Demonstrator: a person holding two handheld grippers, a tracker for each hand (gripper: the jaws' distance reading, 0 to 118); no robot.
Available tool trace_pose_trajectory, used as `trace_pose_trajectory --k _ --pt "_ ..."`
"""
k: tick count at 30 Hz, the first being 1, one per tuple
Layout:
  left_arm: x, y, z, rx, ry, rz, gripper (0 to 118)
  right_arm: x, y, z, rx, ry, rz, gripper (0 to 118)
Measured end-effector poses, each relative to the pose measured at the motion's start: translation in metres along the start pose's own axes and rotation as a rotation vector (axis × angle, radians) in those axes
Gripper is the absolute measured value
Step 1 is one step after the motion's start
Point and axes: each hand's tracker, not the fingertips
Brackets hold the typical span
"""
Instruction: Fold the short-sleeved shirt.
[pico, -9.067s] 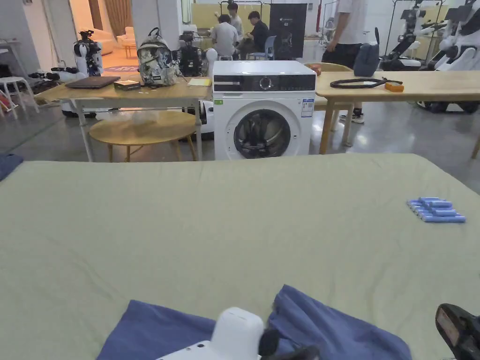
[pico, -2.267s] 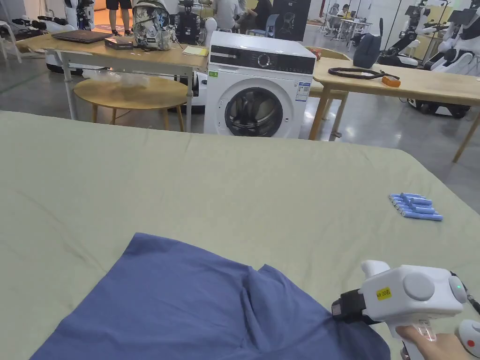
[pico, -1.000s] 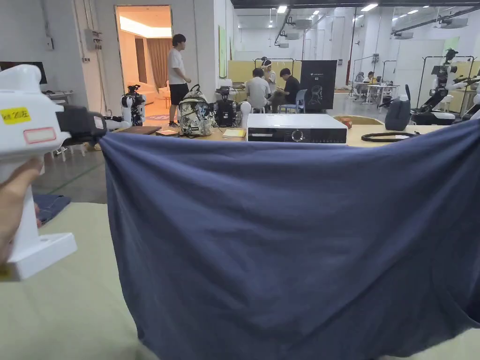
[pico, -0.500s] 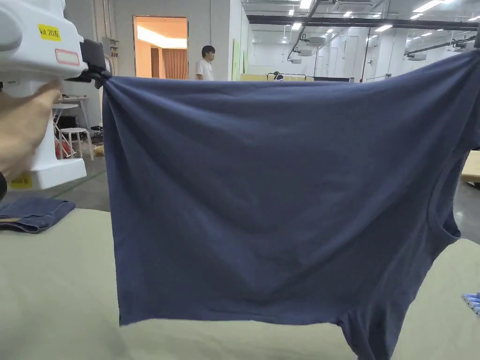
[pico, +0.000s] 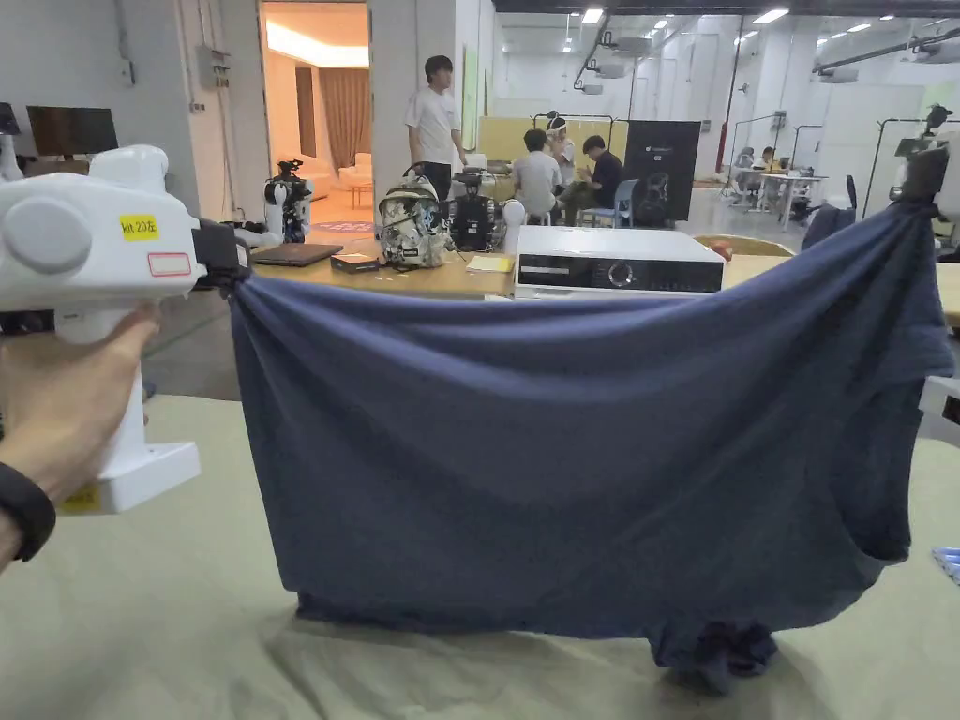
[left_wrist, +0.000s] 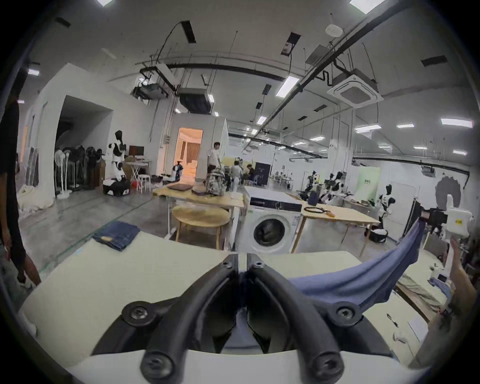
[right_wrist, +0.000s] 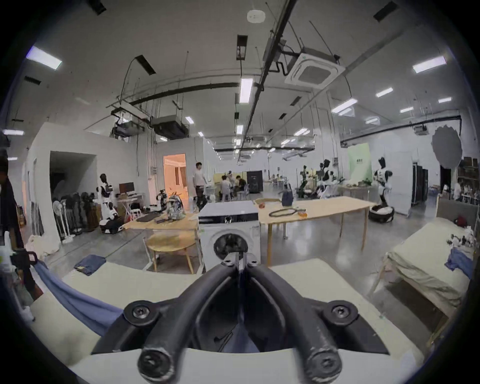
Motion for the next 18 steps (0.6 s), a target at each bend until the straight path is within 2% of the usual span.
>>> trace_pose_trajectory --k 4,10,14,16,18 --pt "-0.012 -0.029 0.014 -0.027 -0.014 0.022 0 0.011 -0.038 0.027 -0.023 0.010 0.010 0" --pt "-0.020 -0.106 0.090 -0.018 -0.046 0.037 0 0.032 -0.112 0.104 -0.066 0.072 0.013 0" --pt "-0.030 -0.184 0.155 -0.088 -0.058 0.099 0 0.052 -0.192 0.169 -0.114 0.098 -0.055 0" --pt "-0.028 -0.230 0.200 -0.037 -0.018 0.090 0 0.059 -0.241 0.214 -0.172 0.105 -0.142 0" --pt "-0.029 -0.264 0.227 -0.129 0.034 0.086 0 0.061 -0.286 0.252 -0.220 0.059 -0.165 0"
